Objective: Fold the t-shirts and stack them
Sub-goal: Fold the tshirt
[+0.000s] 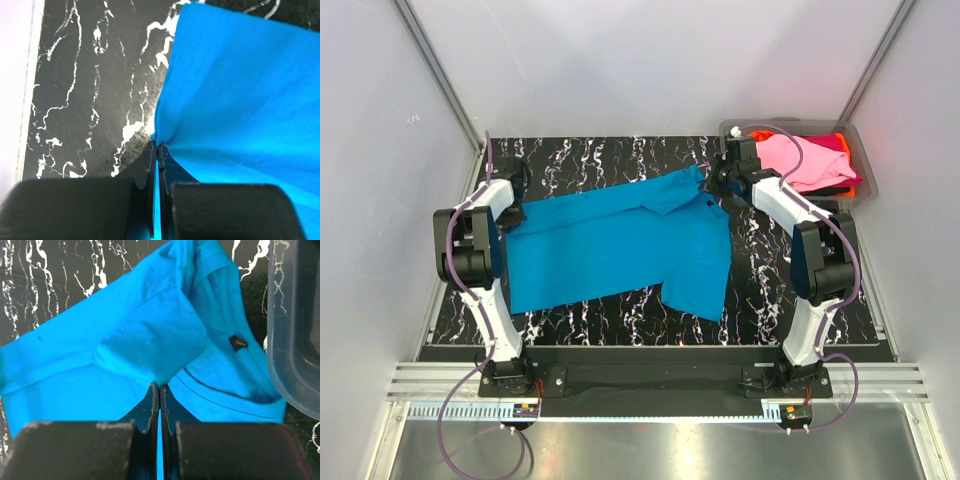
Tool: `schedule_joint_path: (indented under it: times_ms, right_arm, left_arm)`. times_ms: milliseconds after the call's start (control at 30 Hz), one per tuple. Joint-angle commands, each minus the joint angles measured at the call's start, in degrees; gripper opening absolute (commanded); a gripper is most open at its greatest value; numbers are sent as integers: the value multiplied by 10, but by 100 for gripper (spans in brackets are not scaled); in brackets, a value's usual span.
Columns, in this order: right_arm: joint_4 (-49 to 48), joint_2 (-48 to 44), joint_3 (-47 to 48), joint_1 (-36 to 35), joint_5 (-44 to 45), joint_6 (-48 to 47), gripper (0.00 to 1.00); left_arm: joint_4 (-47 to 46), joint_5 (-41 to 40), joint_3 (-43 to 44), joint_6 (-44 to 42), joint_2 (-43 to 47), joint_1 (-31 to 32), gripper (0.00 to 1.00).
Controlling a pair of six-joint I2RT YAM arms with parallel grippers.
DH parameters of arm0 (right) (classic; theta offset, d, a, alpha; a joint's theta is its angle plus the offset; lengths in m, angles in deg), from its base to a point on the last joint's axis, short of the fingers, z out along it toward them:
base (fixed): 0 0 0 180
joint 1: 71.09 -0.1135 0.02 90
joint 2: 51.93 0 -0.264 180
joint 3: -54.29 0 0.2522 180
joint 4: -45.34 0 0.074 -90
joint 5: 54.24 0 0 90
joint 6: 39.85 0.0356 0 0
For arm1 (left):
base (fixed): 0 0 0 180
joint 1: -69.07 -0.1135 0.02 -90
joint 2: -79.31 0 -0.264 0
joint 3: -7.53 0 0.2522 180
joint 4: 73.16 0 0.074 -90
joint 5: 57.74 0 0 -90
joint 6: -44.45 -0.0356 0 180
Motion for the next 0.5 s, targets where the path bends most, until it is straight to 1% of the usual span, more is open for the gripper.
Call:
schedule_joint_path:
  times_ms: [0, 367, 467]
  right_arm:
    - [8, -4, 4, 3, 20, -22, 0]
    - [36, 4, 1, 4, 26, -33, 0]
    - [64, 17, 13, 1, 33, -41, 0]
  left_arm:
    - [4, -19, 27, 5, -8, -10, 0]
    - [9, -19, 25, 10, -22, -14, 0]
    - [11, -19, 17, 13, -14, -12, 0]
